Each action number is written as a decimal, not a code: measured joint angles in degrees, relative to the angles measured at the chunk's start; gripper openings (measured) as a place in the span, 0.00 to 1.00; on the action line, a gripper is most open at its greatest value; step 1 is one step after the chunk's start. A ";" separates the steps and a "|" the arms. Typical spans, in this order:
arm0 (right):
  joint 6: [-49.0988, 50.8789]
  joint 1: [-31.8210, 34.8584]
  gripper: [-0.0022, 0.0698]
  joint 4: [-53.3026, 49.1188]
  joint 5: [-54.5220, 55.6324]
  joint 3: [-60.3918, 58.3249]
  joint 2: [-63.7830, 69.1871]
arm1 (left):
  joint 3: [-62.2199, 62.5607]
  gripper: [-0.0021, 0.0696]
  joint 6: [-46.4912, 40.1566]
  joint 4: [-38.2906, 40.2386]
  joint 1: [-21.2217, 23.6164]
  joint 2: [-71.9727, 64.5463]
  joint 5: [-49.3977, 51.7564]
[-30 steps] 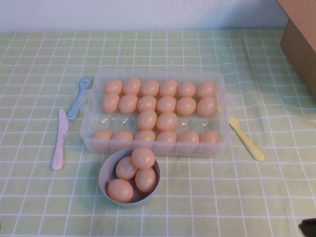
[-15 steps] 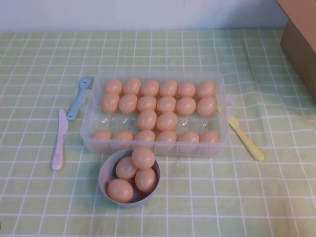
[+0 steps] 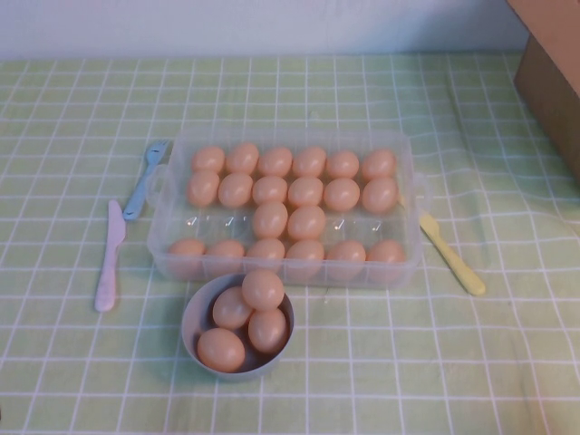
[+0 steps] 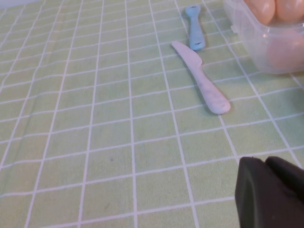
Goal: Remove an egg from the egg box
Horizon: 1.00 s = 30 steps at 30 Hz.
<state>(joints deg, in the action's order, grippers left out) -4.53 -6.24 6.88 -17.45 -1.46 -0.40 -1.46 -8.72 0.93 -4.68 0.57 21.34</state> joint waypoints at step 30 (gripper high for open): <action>0.00 0.00 0.01 1.26 -3.92 0.00 0.00 | 0.00 0.02 0.00 0.00 0.00 0.00 0.00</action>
<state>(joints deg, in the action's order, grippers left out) -4.53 -6.24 8.14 -21.37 -1.46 -0.40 -1.46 -8.72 0.93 -4.68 0.57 21.34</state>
